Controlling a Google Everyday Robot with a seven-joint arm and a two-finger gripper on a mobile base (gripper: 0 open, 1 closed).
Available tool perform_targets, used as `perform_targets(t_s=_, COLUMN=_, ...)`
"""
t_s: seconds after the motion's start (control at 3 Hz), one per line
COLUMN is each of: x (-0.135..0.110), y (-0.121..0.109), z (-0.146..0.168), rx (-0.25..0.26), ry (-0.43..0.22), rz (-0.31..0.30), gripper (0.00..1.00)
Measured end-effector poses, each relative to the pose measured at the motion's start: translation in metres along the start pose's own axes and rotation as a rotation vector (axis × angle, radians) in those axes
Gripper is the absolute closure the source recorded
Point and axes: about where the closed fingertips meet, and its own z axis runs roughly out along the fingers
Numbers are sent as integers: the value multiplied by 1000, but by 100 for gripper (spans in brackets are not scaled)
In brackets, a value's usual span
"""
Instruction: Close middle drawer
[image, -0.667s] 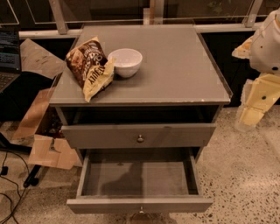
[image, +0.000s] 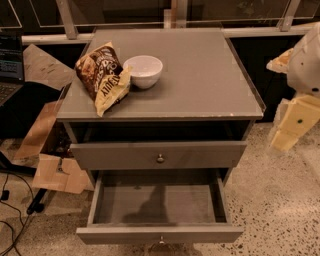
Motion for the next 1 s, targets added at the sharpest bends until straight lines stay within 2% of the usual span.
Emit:
perform_targets(t_s=0.67, x=10, y=25, z=39, rx=27, ry=-188, rz=132, gripper=0)
perform_targets(t_s=1.0, x=11, y=35, z=62, rx=35, ry=-247, rz=173, gripper=0)
